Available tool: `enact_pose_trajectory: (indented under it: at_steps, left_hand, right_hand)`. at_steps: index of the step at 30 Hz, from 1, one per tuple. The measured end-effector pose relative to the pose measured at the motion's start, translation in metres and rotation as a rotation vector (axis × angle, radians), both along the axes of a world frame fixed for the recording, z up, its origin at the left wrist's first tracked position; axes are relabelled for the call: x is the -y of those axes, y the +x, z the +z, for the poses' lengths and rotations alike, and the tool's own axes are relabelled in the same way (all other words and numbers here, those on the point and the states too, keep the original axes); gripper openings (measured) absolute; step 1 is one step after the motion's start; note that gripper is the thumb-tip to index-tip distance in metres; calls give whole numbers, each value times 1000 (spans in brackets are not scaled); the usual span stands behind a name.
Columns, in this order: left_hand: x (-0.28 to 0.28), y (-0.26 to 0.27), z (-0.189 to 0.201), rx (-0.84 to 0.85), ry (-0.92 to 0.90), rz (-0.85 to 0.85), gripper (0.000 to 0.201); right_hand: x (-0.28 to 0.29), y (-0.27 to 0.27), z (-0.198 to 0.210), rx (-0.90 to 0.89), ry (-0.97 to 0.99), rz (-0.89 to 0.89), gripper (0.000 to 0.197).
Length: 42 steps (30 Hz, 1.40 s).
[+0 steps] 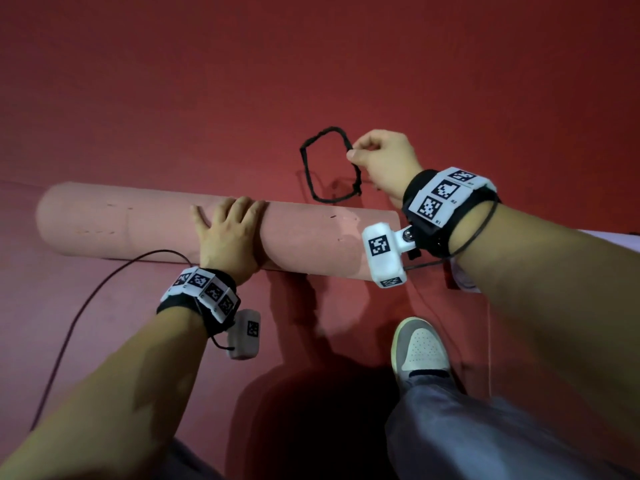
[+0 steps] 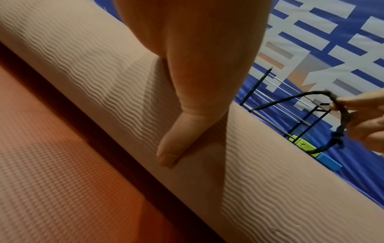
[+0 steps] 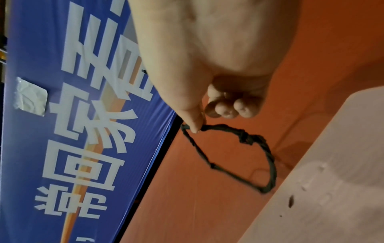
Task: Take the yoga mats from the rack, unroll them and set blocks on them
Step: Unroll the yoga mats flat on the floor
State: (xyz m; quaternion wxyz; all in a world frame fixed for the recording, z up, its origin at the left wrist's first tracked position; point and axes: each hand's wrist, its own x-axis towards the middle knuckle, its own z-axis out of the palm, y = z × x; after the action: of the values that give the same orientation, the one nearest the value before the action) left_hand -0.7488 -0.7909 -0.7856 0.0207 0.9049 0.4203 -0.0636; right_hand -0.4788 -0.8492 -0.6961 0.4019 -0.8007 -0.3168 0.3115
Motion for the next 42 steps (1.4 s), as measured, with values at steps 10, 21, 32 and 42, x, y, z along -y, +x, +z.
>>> enact_pose_trajectory:
  at_steps: [10,21,32,42]
  left_hand:
    - [0,1,1,51,-4,1,104]
    - [0,1,2,41,-5,-13,100]
    - [1,12,3,105,42,1,92]
    - [7,78,-1,169,69,-57,91]
  right_hand:
    - [-48,5,13,-172,153,-149,13]
    - [-6,11,-24,28,-539,332,76]
    - [44,24,-37,88,-602,323,74]
    - [91,70,-43,149,-503,163,73]
